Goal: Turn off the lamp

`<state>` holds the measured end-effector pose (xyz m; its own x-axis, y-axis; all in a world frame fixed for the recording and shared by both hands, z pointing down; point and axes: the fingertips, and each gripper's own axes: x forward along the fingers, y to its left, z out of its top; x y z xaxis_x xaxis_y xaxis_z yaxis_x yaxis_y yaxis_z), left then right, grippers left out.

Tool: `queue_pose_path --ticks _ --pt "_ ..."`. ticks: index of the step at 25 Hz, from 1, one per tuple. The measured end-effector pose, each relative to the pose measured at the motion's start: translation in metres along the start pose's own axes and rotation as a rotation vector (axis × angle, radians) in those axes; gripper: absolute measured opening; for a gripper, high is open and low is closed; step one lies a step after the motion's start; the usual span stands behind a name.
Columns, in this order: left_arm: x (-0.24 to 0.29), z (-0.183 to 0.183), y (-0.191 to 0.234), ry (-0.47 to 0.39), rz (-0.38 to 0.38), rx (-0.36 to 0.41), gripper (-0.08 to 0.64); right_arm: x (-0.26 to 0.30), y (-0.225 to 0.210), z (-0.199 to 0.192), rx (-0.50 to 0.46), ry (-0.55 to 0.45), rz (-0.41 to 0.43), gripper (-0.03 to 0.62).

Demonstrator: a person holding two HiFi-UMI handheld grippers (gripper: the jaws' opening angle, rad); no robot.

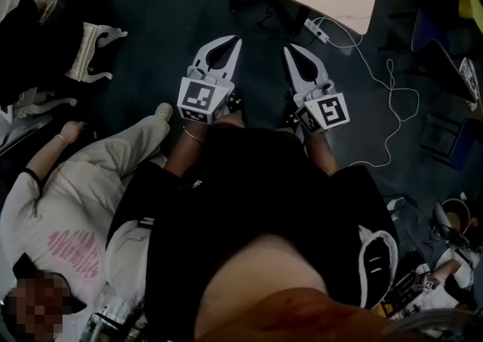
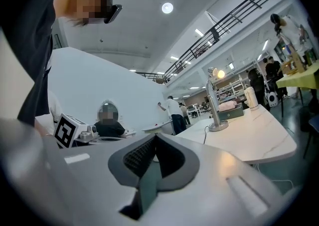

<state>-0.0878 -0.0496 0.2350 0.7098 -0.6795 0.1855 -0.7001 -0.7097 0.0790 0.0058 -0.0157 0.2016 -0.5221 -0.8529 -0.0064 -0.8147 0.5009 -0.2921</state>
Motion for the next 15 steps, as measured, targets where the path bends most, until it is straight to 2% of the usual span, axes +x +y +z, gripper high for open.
queue_pose_path --ticks 4,9,15 --pt "0.006 -0.005 0.016 0.01 -0.051 0.009 0.002 0.012 -0.002 -0.012 0.003 -0.009 -0.055 -0.002" --pt "0.011 -0.017 0.03 0.032 -0.093 -0.018 0.002 0.018 0.001 -0.024 -0.006 0.007 -0.115 -0.002" --pt "0.03 -0.024 0.035 0.058 -0.099 -0.037 0.002 0.014 -0.013 -0.039 -0.021 0.053 -0.154 -0.002"
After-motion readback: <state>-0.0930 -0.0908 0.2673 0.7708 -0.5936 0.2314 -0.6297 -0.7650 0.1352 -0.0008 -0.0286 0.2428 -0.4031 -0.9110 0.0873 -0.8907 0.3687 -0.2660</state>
